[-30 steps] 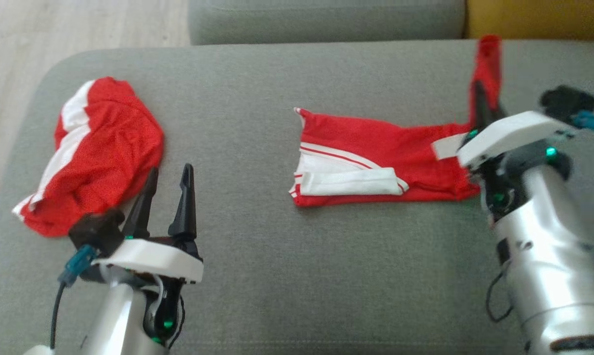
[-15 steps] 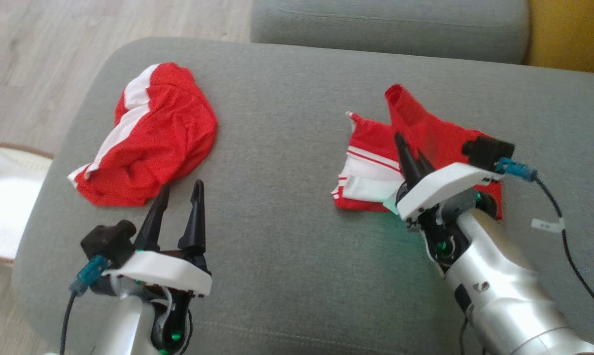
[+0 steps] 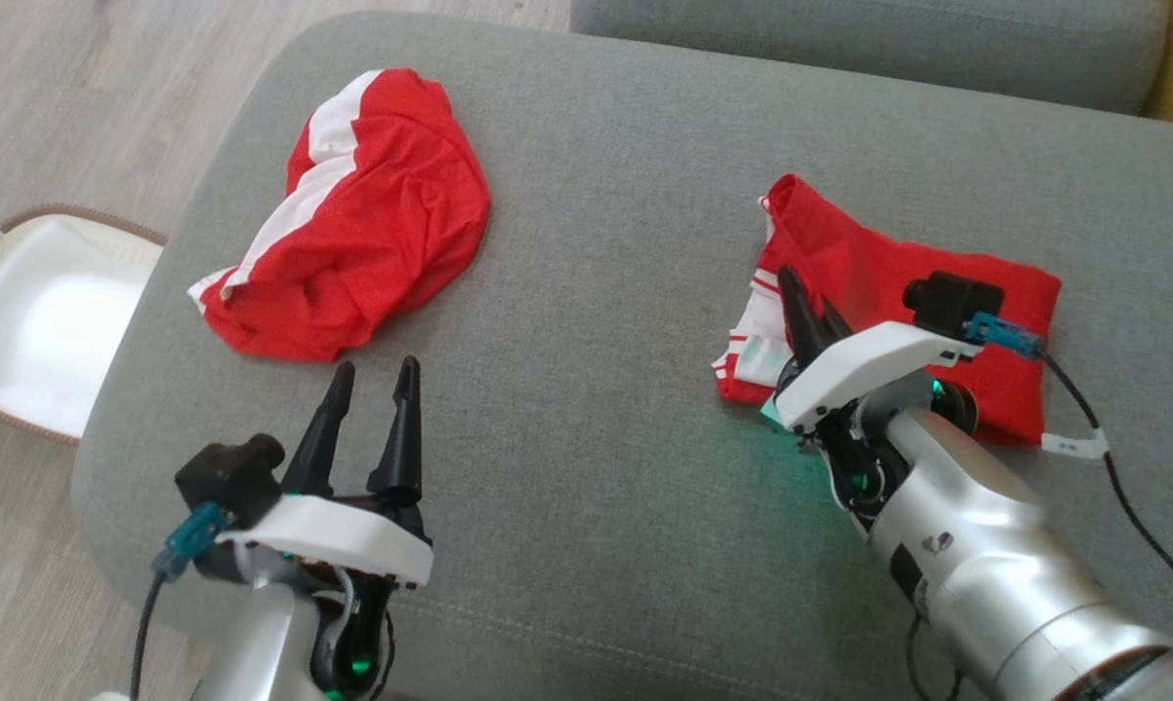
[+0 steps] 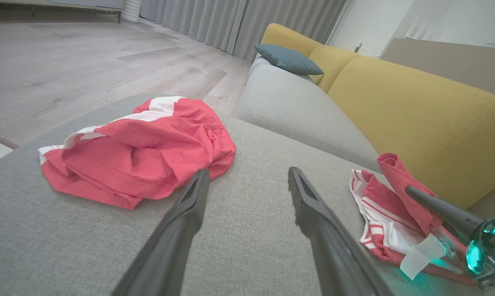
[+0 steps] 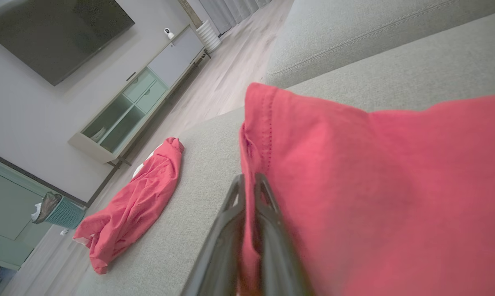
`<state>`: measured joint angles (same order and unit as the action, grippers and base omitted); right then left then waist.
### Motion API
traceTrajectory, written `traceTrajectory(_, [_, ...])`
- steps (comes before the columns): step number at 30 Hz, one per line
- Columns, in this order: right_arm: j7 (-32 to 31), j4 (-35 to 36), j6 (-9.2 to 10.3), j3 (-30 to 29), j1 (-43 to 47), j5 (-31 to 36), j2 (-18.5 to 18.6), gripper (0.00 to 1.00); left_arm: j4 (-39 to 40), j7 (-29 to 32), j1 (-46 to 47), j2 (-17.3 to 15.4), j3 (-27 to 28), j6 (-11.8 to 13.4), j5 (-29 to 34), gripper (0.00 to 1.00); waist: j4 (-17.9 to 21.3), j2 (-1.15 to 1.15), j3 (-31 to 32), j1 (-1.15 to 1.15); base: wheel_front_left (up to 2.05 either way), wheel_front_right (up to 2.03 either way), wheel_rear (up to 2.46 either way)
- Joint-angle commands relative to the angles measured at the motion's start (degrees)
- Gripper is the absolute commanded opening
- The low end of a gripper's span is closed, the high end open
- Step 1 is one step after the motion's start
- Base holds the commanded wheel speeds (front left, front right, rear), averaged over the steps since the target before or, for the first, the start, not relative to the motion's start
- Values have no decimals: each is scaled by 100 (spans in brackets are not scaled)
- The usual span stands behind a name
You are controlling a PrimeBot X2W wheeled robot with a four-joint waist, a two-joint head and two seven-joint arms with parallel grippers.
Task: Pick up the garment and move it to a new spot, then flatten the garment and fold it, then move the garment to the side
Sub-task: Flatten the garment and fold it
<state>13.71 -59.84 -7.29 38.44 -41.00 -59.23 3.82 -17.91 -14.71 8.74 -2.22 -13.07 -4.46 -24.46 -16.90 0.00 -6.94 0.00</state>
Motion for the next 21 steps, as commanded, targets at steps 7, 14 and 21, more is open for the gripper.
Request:
traceTrajectory(7, [121,353,-20,685,-200,-538,-94,100,143,-29,287,-65,187,75,-50,100,138,0,56,0,0,0,0])
traceTrajectory(14, [127,-41,-20,214,-586,401,-91,100,329,-29,242,-65,370,74,9,100,688,0,302,0,0,0,0])
traceTrajectory(21, [128,461,-20,-727,-370,2309,335,100,700,-29,258,-65,530,96,32,100,1184,0,405,0,0,0,0])
